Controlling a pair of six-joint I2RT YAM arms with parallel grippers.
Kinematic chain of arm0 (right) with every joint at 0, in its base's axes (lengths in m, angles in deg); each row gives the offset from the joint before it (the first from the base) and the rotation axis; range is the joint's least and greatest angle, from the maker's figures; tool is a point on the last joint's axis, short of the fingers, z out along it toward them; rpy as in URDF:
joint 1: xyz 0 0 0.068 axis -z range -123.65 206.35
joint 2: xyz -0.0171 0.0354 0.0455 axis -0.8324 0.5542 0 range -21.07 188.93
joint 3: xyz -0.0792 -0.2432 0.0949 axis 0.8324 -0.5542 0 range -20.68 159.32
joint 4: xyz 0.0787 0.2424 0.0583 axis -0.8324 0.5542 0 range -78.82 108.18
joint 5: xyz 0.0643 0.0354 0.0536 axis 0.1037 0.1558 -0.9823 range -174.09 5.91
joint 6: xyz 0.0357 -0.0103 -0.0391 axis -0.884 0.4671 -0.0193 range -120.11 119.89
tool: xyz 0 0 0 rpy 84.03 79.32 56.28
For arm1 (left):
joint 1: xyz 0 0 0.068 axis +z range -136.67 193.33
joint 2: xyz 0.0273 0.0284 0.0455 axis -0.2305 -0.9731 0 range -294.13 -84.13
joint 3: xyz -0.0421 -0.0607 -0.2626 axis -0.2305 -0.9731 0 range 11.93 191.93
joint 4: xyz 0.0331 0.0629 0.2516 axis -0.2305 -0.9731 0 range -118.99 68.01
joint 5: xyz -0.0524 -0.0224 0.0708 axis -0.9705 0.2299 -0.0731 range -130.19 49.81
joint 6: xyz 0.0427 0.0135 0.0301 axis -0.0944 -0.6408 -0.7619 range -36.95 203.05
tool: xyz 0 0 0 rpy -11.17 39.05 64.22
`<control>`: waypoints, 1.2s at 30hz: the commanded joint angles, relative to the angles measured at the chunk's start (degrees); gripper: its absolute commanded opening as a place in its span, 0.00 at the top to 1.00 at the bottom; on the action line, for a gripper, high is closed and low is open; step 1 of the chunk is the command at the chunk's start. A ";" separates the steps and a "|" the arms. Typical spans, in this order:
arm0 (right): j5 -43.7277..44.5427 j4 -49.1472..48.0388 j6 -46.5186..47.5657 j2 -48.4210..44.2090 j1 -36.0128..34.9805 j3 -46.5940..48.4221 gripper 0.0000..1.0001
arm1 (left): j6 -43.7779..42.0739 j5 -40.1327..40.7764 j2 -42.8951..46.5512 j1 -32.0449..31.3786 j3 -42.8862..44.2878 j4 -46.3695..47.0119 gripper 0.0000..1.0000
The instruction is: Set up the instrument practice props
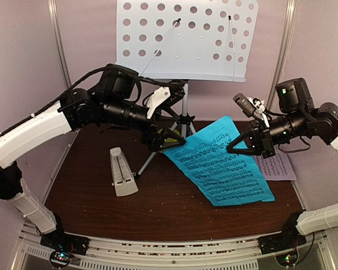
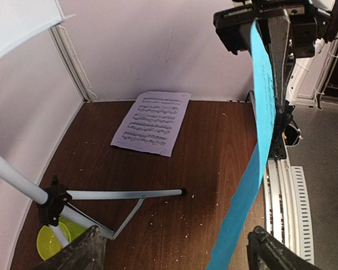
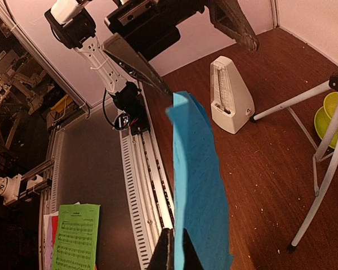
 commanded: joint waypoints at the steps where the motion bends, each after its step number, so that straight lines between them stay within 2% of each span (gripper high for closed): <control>1: 4.70 4.21 4.88 2.67 -2.51 4.72 1.00 | -1.08 -3.55 -2.77 -1.73 3.58 -0.31 0.12; 4: 5.95 5.16 6.32 5.33 -4.32 7.68 1.00 | -0.15 -2.63 -4.51 -2.18 4.87 -0.37 0.18; 10: 7.63 4.77 8.00 7.43 -5.61 9.63 1.00 | 2.64 -2.21 -6.44 -2.38 6.81 -0.79 0.52; 15: 9.22 3.03 8.11 6.72 -5.64 8.03 1.00 | 3.56 -3.46 -6.30 -2.40 6.19 -0.43 0.67; 19: 10.56 1.58 7.54 5.92 -5.59 7.04 1.00 | 2.71 -4.01 -6.10 -2.38 6.09 0.59 0.90; 20: 11.40 1.14 7.07 5.61 -5.59 6.80 0.96 | 2.61 -4.10 -5.86 -2.38 5.85 1.18 0.98; 22: 12.69 -0.06 6.10 4.51 -5.59 5.53 0.79 | 4.27 -3.92 -4.06 -2.06 3.80 4.65 1.00; 24: 13.76 -2.32 4.94 2.44 -5.63 2.28 0.61 | 7.88 -5.35 -0.16 -0.99 -2.46 15.80 1.00; 26: 15.02 -4.48 3.69 -0.18 -5.46 -1.30 0.52 | 11.56 -5.85 4.06 0.46 -8.66 24.06 1.00; 30: 17.38 -6.89 1.87 -5.06 -4.82 -7.41 0.47 | 14.62 -8.76 6.58 3.68 -12.87 27.15 1.00; 36: 21.36 -6.13 1.80 -9.57 -3.16 -11.05 0.50 | 17.94 -13.41 8.31 6.14 -15.32 28.85 1.00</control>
